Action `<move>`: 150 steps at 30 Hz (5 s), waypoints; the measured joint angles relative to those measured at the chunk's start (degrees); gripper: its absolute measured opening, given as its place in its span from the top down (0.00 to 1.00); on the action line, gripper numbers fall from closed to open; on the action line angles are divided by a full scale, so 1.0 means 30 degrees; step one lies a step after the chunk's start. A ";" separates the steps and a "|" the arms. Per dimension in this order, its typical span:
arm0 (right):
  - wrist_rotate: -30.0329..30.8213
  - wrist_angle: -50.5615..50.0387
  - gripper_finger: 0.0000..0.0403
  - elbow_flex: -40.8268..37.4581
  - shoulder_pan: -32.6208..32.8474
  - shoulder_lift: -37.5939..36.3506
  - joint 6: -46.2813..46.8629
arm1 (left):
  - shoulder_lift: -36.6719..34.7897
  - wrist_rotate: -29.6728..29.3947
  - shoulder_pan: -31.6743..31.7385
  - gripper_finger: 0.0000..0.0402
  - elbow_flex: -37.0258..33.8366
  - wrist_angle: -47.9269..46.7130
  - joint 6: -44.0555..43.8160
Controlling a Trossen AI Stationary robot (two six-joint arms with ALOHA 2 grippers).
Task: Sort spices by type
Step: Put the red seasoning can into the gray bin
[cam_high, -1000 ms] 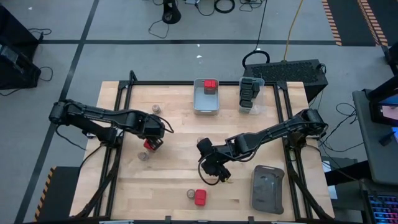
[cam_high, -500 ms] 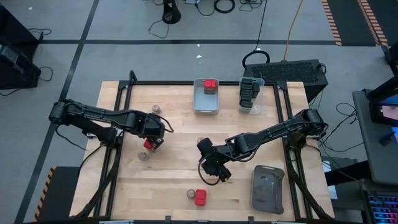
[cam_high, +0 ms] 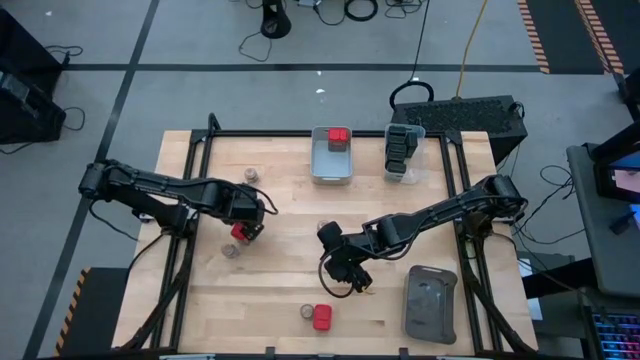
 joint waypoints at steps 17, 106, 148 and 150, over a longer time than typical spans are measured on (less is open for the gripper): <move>-0.0013 -0.0022 0.43 0.0000 0.0000 0.0000 0.0000 | 0.0826 0.1111 -0.0498 0.16 -0.1198 0.0083 -0.1523; 0.4634 1.0634 0.43 -1.2298 -0.8776 -0.7900 0.4454 | 0.9857 0.2445 0.8400 0.42 1.3442 0.4335 2.2908; 0.5902 1.1307 0.43 -1.3005 -1.0302 -0.7745 0.6446 | 1.7996 0.2581 1.0573 0.41 1.8474 0.7432 2.7625; 0.5900 1.1315 0.43 -1.3005 -1.0302 -0.7745 0.6441 | 1.8112 0.2510 1.0568 0.41 1.8455 0.7487 2.7619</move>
